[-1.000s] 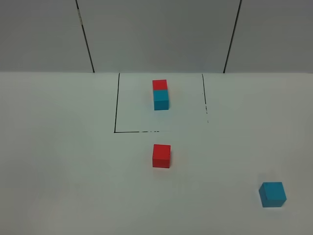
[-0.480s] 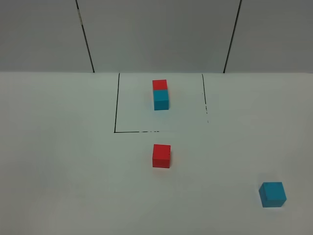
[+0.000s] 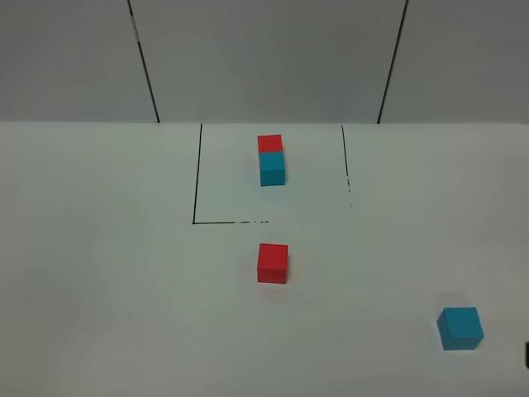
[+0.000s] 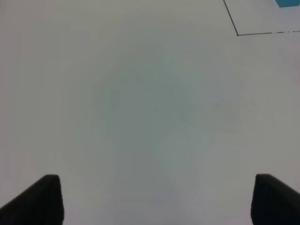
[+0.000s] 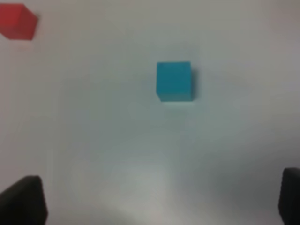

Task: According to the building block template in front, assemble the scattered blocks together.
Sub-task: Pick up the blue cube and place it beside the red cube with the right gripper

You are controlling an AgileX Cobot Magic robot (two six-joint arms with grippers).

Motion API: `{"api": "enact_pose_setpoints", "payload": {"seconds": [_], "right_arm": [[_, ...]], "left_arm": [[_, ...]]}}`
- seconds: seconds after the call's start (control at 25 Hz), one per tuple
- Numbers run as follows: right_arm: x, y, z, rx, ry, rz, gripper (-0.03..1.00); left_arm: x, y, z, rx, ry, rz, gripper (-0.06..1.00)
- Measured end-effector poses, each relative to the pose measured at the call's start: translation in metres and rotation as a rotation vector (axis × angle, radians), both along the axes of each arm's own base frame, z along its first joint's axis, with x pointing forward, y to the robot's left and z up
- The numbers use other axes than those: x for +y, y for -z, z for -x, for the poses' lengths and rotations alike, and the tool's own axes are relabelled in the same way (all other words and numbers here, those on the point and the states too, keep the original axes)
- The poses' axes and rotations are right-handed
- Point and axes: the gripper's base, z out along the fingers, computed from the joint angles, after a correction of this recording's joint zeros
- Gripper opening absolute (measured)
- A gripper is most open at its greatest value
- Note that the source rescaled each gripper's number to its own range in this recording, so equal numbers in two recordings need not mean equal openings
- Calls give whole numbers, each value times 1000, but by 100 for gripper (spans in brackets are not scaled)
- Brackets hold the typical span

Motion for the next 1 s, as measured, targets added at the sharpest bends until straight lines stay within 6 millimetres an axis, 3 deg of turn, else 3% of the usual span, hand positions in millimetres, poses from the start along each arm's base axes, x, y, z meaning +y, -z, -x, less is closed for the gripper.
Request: {"api": "enact_pose_setpoints", "payload": {"seconds": [0.2, 0.36, 0.56, 1.0], "right_arm": [[9, 38, -95, 351, -69, -16, 100], [12, 76, -141, 462, -76, -20, 100], [11, 100, -165, 457, -51, -10, 100], [28, 138, -184, 454, -81, 33, 100]], "left_arm": [[0, 0, 0, 0, 0, 0, 89], [0, 0, 0, 0, 0, 0, 89], [0, 0, 0, 0, 0, 0, 89], [0, 0, 0, 0, 0, 0, 89]]}}
